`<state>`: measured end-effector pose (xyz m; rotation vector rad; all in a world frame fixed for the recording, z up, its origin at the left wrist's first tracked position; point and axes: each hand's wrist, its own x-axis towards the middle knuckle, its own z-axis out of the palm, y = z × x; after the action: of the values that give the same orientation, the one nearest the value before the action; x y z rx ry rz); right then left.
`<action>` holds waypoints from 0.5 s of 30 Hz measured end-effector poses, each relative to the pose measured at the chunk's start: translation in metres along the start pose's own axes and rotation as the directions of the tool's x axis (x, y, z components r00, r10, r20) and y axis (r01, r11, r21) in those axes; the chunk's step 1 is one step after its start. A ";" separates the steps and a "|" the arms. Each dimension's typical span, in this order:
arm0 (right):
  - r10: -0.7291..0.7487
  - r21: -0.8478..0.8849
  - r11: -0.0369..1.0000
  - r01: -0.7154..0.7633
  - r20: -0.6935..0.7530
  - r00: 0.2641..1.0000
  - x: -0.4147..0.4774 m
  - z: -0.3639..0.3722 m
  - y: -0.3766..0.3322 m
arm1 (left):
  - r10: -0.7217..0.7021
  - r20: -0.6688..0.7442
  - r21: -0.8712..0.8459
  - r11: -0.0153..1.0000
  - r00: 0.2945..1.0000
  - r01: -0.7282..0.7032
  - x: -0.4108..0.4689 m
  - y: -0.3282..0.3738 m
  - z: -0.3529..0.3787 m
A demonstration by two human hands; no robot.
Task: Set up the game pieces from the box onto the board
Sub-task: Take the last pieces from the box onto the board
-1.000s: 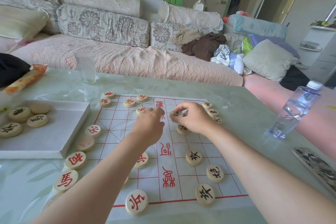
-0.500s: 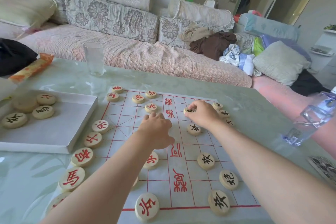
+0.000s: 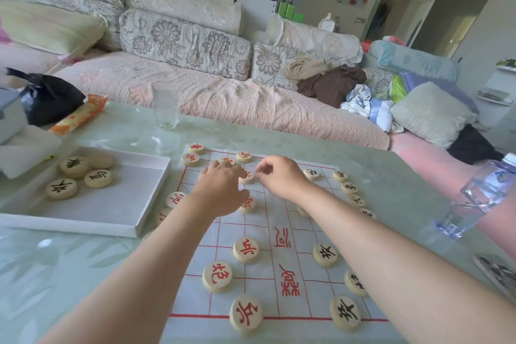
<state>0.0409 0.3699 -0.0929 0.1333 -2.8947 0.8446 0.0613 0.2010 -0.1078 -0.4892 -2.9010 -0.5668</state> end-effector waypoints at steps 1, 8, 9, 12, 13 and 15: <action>-0.024 0.013 1.000 0.024 0.021 0.999 -0.001 0.005 -0.015 | -0.017 -0.011 -0.003 1.000 1.000 0.017 -0.002 -0.010 -0.006; -0.184 0.051 0.983 0.179 0.136 0.973 0.001 0.048 -0.109 | -0.179 -0.094 -0.051 0.983 0.979 0.175 -0.027 -0.095 -0.051; -0.199 0.051 0.980 0.193 0.152 0.968 0.002 0.056 -0.121 | -0.199 -0.111 -0.038 0.980 0.974 0.196 -0.034 -0.107 -0.058; -0.233 0.034 0.972 0.231 0.212 0.949 0.005 0.081 -0.158 | -0.269 -0.165 0.032 0.960 0.949 0.277 -0.054 -0.147 -0.075; -0.249 0.024 0.968 0.250 0.223 0.943 0.005 0.089 -0.170 | -0.297 -0.177 0.046 0.950 0.938 0.309 -0.062 -0.160 -0.080; -0.282 -0.001 0.957 0.292 0.245 0.927 0.007 0.106 -0.192 | -0.347 -0.180 0.054 0.931 0.921 0.361 -0.079 -0.186 -0.088</action>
<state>0.0467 0.1512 -0.0792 0.6855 -2.9995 0.7666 0.0782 -0.0190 -0.1065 0.0990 -2.8462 -0.4952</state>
